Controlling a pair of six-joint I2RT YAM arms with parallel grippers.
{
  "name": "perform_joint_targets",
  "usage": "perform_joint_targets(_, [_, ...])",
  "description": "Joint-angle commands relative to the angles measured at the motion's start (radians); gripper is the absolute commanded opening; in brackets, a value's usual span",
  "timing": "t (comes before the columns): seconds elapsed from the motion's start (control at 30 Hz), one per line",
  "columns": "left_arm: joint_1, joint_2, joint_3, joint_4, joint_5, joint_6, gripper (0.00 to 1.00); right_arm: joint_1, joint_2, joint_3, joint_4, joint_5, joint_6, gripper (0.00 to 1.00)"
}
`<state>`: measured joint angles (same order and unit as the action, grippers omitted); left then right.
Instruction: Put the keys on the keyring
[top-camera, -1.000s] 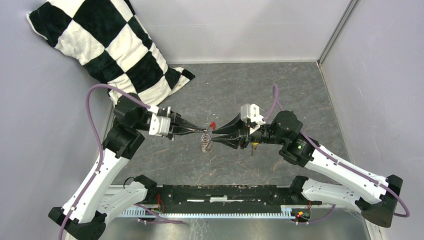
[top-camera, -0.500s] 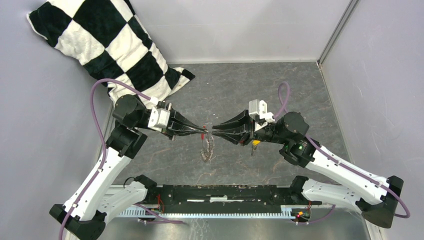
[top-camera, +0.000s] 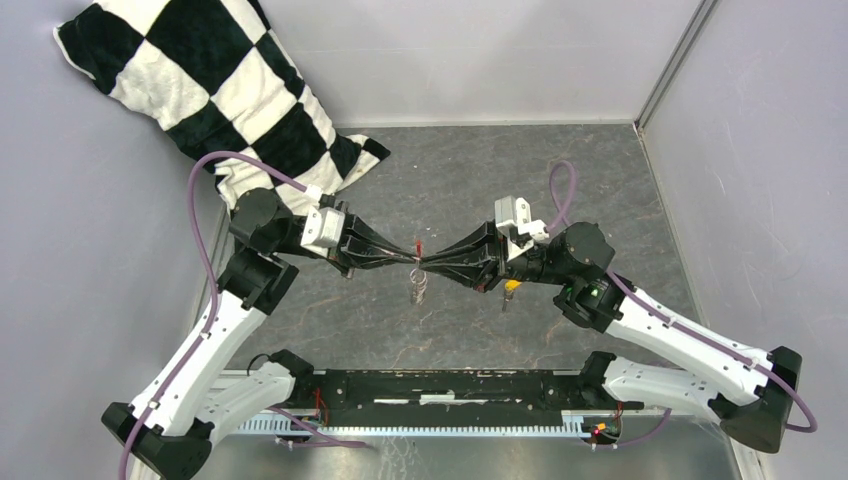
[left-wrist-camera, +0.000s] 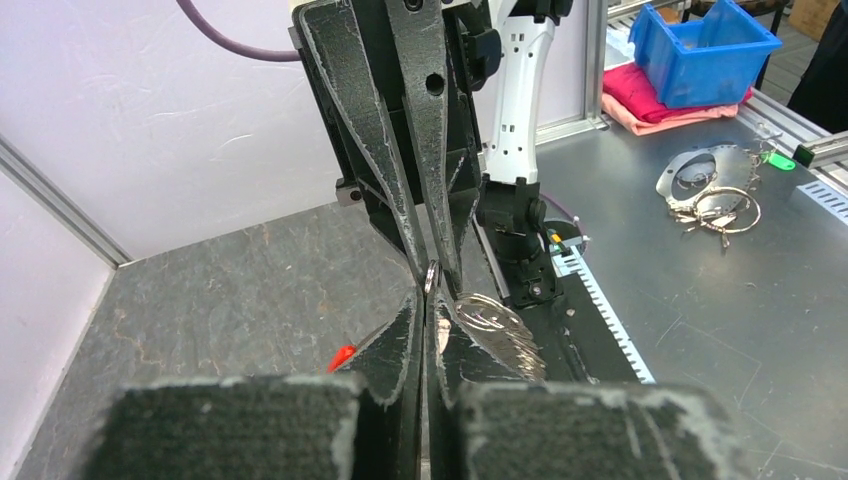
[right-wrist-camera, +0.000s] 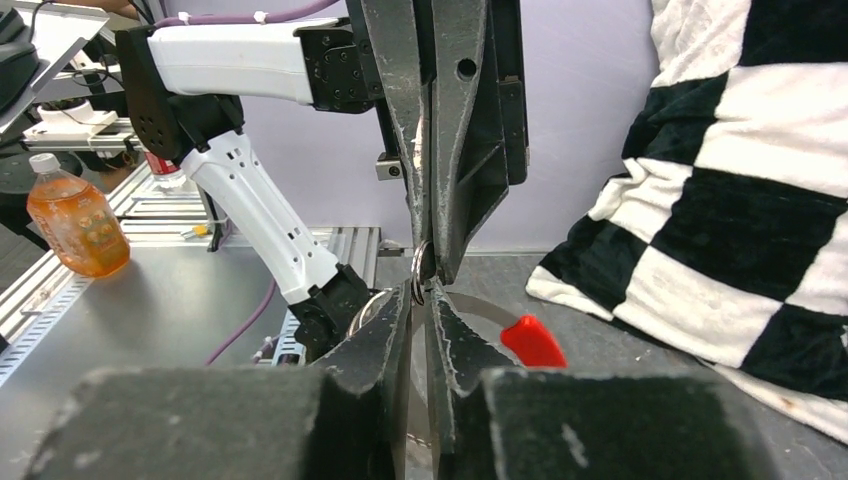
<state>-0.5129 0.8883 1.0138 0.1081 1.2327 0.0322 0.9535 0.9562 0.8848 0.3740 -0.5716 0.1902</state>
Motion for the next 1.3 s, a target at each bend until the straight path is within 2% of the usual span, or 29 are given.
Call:
perform_joint_targets(0.0, [-0.003,-0.007,0.000,0.051,-0.005,-0.063,0.02,0.006,0.006,0.022,0.037,0.010,0.013,0.08])
perform_joint_targets(0.07, [-0.003,-0.013,-0.002,0.015,0.002,-0.025,0.02,0.004,0.006,0.027,0.027,0.022,0.010,0.01])
perform_joint_targets(0.13, [-0.003,-0.018,0.011,-0.062,0.002,0.054,0.02,0.004,0.007,0.044,-0.028,0.047,-0.009,0.01])
perform_joint_targets(0.2, [-0.003,-0.019,0.043,-0.214,-0.013,0.179,0.25,0.005,0.011,0.077,-0.128,0.093,-0.054,0.01])
perform_joint_targets(0.23, [-0.003,-0.016,0.064,-0.337,-0.018,0.262,0.33,0.005,0.011,0.096,-0.187,0.110,-0.075,0.01])
perform_joint_targets(0.27, [-0.002,-0.012,0.081,-0.426,-0.029,0.362,0.36,0.005,0.013,0.112,-0.239,0.126,-0.100,0.01])
perform_joint_targets(0.43, [-0.003,0.000,0.108,-0.606,-0.084,0.517,0.46,0.005,0.066,0.213,-0.463,0.141,-0.179,0.01])
perform_joint_targets(0.6, [-0.003,-0.002,0.099,-0.640,-0.116,0.583,0.45,0.007,0.110,0.269,-0.552,0.119,-0.221,0.01])
perform_joint_targets(0.73, [-0.003,0.013,0.115,-0.693,-0.157,0.630,0.38,0.009,0.126,0.299,-0.600,0.098,-0.256,0.01])
perform_joint_targets(0.97, [-0.003,0.026,0.138,-0.778,-0.115,0.698,0.25,0.010,0.140,0.309,-0.614,0.049,-0.273,0.01])
perform_joint_targets(1.17, [-0.003,0.035,0.142,-0.778,-0.090,0.701,0.23,0.011,0.152,0.316,-0.601,0.019,-0.276,0.01])
perform_joint_targets(1.27, [-0.003,0.036,0.140,-0.778,-0.085,0.710,0.27,0.010,0.163,0.319,-0.583,-0.002,-0.270,0.01])
